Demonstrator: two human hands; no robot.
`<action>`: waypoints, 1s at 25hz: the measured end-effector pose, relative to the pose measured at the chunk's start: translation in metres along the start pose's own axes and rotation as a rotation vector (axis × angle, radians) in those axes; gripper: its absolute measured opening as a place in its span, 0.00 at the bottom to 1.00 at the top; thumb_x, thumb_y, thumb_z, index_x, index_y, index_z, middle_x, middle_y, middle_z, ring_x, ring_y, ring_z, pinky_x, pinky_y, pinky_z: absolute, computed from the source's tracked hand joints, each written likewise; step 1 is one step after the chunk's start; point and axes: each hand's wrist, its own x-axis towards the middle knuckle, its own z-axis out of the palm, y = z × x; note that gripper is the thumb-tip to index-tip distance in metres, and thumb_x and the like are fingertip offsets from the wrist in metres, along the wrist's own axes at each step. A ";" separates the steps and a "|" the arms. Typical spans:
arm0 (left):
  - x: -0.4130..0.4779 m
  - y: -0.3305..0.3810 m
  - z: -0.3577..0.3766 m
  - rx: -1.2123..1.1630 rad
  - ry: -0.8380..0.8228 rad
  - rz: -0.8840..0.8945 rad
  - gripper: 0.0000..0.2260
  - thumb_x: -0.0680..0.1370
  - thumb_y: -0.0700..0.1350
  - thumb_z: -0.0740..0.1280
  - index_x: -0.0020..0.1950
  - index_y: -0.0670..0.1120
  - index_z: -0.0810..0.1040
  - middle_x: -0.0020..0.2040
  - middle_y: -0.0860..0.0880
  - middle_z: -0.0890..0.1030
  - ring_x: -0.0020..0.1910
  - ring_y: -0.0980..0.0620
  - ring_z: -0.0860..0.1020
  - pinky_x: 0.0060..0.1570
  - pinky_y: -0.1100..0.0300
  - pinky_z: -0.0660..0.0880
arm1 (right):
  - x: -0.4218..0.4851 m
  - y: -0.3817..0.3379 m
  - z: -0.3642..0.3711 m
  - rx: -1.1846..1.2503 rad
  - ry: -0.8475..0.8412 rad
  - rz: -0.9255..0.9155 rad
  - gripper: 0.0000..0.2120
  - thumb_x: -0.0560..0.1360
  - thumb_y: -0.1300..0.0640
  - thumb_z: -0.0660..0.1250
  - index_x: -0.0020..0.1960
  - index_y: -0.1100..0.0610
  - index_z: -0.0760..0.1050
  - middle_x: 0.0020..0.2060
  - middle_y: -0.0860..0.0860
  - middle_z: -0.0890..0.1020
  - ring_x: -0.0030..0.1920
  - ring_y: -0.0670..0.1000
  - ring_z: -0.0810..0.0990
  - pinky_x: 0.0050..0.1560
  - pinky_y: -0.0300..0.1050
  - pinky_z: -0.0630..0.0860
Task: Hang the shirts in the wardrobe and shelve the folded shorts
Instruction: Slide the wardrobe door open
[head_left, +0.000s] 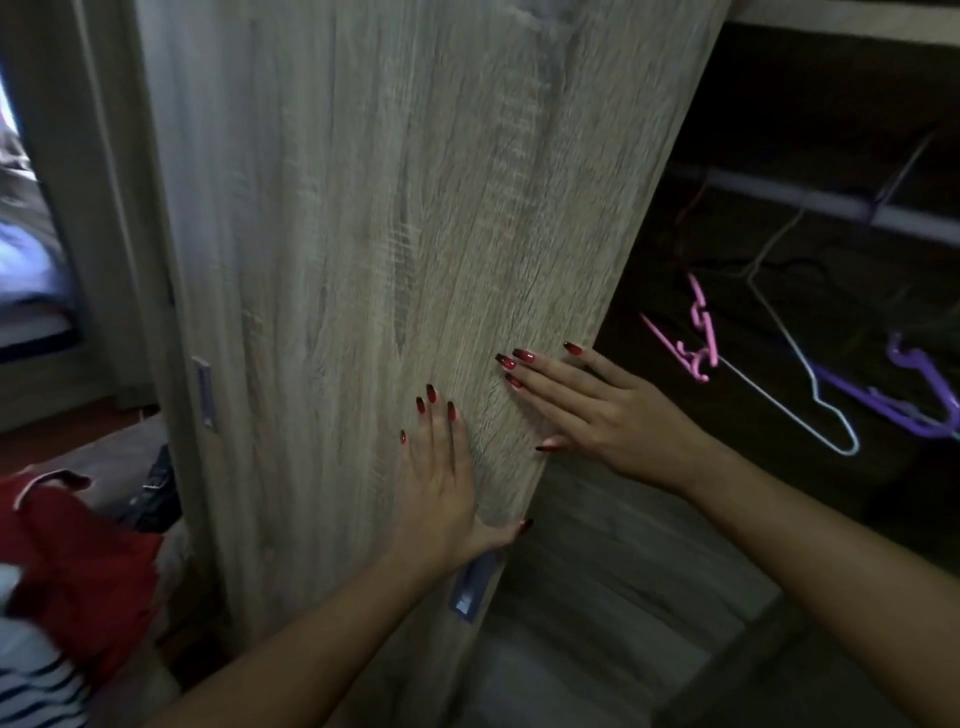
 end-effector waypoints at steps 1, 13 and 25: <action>0.001 -0.003 -0.001 0.007 0.006 -0.009 0.61 0.63 0.77 0.61 0.75 0.33 0.42 0.76 0.32 0.38 0.76 0.34 0.38 0.72 0.33 0.50 | 0.006 0.000 0.004 -0.005 0.008 -0.014 0.27 0.82 0.46 0.53 0.75 0.60 0.59 0.75 0.55 0.62 0.76 0.53 0.57 0.74 0.53 0.57; 0.008 -0.054 -0.018 0.102 -0.104 -0.167 0.57 0.67 0.75 0.58 0.73 0.41 0.27 0.74 0.40 0.27 0.75 0.42 0.32 0.75 0.41 0.43 | 0.066 0.016 0.022 -0.004 0.198 -0.012 0.23 0.81 0.54 0.57 0.73 0.62 0.62 0.73 0.58 0.65 0.75 0.56 0.60 0.73 0.55 0.61; 0.006 -0.050 -0.019 0.135 -0.132 -0.244 0.55 0.68 0.74 0.58 0.72 0.46 0.23 0.74 0.43 0.26 0.75 0.45 0.32 0.73 0.40 0.38 | 0.065 0.006 0.020 0.139 0.171 0.054 0.23 0.80 0.57 0.56 0.73 0.63 0.61 0.74 0.60 0.63 0.75 0.57 0.57 0.75 0.54 0.56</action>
